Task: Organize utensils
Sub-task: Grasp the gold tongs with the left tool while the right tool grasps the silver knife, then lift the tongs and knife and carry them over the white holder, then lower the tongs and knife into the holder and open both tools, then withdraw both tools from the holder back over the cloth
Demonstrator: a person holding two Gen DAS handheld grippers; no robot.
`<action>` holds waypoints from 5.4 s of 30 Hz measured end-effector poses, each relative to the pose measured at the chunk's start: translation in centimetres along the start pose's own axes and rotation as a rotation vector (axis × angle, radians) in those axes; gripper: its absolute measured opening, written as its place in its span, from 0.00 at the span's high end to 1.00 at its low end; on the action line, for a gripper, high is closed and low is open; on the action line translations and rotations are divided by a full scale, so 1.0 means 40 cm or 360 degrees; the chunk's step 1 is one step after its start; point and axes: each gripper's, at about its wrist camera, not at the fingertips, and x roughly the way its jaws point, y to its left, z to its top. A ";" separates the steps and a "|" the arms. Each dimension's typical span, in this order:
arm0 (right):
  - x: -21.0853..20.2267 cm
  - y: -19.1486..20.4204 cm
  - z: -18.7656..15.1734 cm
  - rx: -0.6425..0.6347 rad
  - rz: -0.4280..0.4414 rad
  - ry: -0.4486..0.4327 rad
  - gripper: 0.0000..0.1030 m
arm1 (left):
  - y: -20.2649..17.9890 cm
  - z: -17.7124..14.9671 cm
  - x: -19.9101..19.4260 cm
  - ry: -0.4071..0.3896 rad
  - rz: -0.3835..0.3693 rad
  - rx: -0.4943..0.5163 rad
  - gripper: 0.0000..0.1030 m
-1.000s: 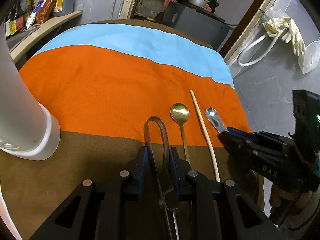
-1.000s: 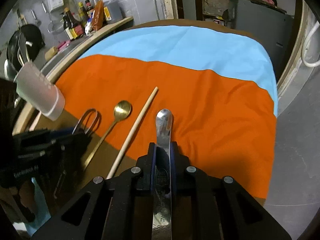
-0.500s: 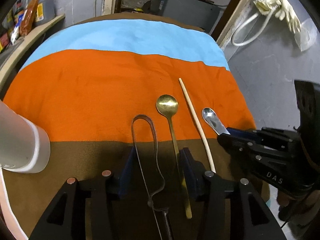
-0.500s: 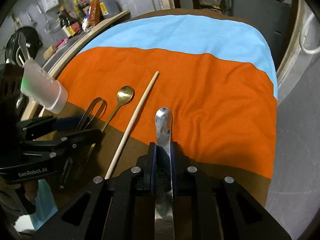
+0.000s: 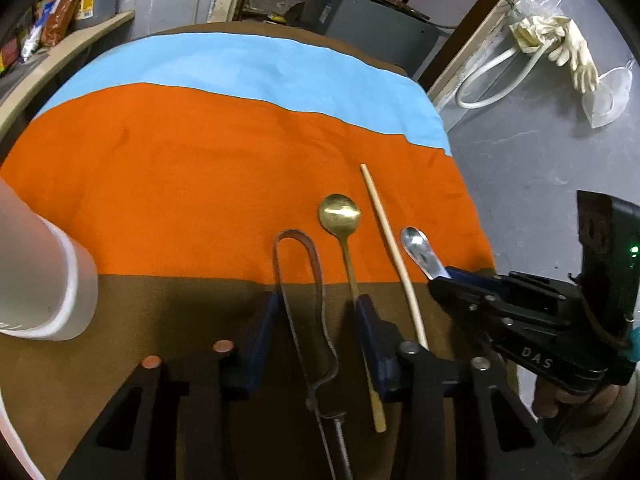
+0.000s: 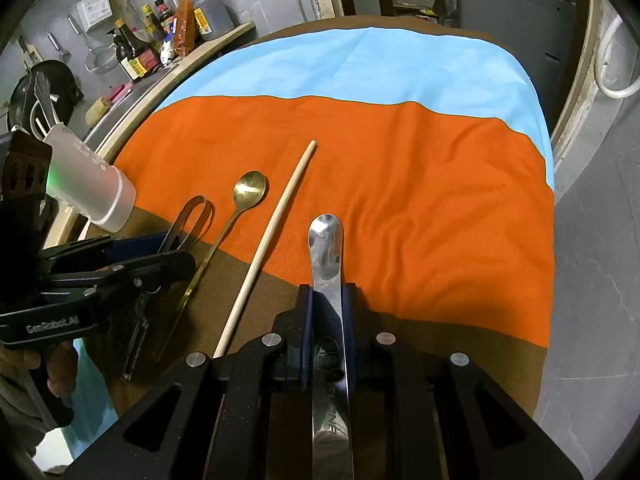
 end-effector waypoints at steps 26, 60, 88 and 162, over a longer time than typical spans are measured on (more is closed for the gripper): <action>-0.125 0.084 -0.082 0.0108 -0.0107 -0.0362 0.88 | -0.025 -0.066 -0.167 -0.0420 -0.0160 0.0111 0.81; -0.474 0.518 -0.054 0.0010 -0.0029 -0.1307 0.99 | 0.160 -0.085 -0.637 -0.0865 -0.0182 0.0273 0.81; -0.284 0.696 0.203 -0.0156 0.0508 -0.1392 0.99 | 0.490 0.068 -0.697 -0.1111 0.0130 -0.0046 0.81; -0.581 0.272 0.010 0.0017 -0.0061 -0.1535 0.02 | 0.042 -0.059 -0.627 -0.1476 0.0236 0.0107 0.00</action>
